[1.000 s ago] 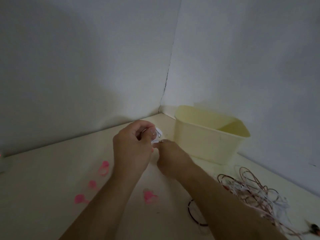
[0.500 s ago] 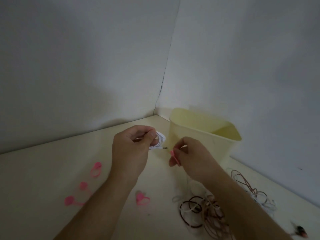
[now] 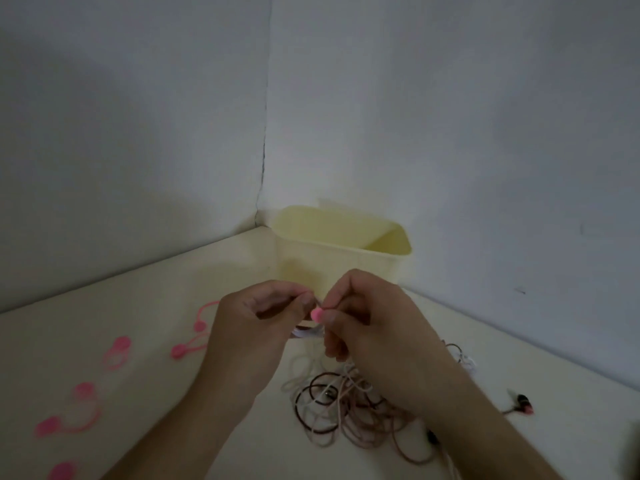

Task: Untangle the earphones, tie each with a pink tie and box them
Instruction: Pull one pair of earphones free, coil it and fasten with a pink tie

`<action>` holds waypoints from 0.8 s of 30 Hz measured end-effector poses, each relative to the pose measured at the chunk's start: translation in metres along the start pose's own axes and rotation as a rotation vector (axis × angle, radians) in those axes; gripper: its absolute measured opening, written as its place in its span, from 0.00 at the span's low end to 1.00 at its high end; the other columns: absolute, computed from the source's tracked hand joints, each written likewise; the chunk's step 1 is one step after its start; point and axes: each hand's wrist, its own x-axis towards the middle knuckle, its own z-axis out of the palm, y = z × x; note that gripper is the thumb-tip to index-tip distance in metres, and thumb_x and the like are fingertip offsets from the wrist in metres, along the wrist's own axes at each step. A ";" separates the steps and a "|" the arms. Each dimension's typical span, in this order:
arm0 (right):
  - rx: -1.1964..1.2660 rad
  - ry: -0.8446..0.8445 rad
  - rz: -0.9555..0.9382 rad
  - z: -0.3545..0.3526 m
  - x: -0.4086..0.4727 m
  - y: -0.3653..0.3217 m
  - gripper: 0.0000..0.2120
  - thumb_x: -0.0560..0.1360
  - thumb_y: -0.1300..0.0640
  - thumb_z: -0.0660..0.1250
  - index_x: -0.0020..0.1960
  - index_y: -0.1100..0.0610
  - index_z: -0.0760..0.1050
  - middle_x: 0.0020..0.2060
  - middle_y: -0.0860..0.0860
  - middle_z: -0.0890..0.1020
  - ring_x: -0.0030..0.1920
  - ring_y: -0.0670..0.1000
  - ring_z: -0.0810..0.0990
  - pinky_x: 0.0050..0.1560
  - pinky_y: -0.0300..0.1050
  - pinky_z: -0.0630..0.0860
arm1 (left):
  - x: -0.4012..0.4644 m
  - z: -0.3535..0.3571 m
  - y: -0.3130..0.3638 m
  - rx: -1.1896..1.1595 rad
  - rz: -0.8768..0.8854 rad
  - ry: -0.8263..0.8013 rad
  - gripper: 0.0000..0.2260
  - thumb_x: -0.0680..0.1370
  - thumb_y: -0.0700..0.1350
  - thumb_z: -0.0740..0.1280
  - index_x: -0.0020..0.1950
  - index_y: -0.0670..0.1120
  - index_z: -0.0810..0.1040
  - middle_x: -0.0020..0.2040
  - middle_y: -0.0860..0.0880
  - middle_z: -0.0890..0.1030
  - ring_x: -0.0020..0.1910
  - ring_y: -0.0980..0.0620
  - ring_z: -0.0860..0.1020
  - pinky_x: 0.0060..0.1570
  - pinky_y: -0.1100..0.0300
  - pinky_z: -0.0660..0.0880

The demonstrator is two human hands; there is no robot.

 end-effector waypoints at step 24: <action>-0.760 0.036 -0.078 -0.002 -0.004 0.000 0.14 0.81 0.42 0.60 0.65 0.43 0.71 0.50 0.48 0.84 0.50 0.56 0.83 0.49 0.54 0.82 | -0.010 0.009 0.000 0.006 0.024 -0.139 0.07 0.76 0.32 0.73 0.45 0.43 0.88 0.42 0.45 0.89 0.35 0.44 0.86 0.32 0.54 0.83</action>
